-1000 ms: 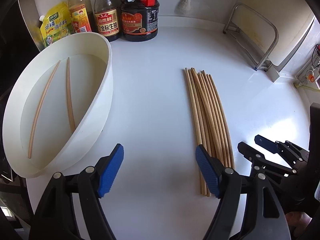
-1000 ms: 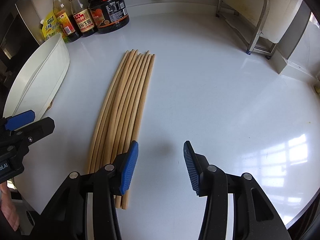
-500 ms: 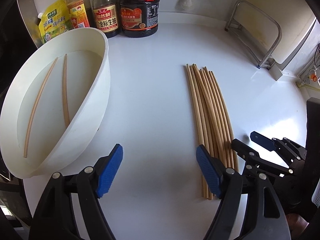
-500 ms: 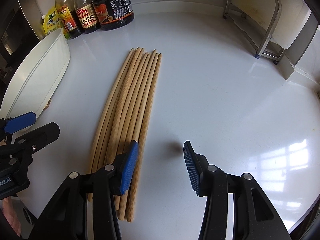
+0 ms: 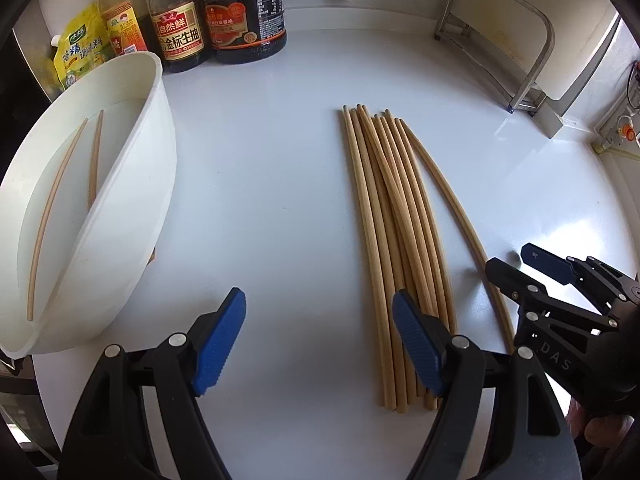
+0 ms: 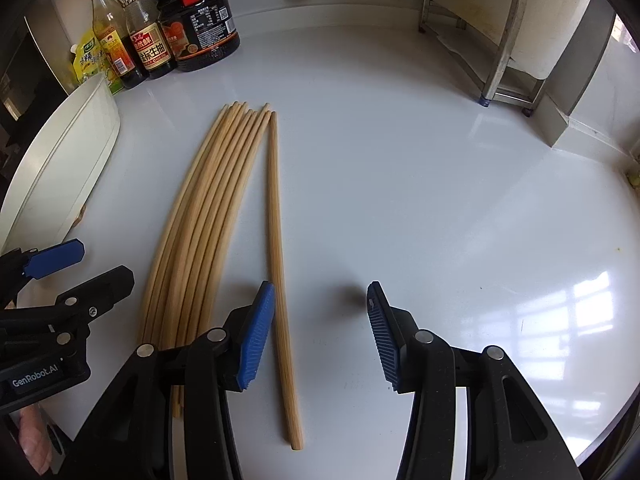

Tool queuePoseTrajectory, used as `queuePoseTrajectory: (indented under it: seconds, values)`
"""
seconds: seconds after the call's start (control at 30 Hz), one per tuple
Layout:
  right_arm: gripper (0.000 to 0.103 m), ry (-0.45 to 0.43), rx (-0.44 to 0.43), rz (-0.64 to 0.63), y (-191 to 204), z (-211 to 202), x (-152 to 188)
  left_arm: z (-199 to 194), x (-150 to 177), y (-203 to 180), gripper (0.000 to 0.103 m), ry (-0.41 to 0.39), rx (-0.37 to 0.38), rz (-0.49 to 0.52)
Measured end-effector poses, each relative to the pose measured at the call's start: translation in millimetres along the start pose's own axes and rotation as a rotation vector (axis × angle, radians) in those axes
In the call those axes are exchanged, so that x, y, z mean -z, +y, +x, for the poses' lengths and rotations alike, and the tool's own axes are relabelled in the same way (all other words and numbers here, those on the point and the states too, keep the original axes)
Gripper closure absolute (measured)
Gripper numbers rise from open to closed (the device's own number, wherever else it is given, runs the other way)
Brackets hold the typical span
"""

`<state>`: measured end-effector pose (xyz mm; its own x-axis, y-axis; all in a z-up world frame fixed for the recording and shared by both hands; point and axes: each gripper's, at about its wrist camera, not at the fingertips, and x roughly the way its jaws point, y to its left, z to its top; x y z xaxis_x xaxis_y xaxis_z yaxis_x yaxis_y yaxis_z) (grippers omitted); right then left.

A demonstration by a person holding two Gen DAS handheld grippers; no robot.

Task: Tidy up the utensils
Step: 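Move both open tools back to the chopstick bundle, then close the left tool on a chopstick while the right tool grasps another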

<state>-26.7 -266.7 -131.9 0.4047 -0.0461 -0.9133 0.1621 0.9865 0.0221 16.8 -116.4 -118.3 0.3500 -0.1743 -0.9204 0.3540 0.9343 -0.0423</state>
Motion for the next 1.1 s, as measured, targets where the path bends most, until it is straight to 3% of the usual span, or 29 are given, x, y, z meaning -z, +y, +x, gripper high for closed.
queuePoseTrajectory:
  seconds: [0.37, 0.77, 1.1]
  values:
    - [0.056, -0.011, -0.008, 0.017, -17, -3, 4, 17, -2, -3, 0.029, 0.011, -0.028, -0.019]
    - [0.056, -0.025, 0.012, -0.006, -15, 0, 1, 24, -5, -1, 0.027, 0.008, -0.080, -0.023]
    - [0.056, -0.040, 0.034, -0.053, -9, 7, -4, 26, -12, -4, 0.030, -0.009, -0.076, -0.053]
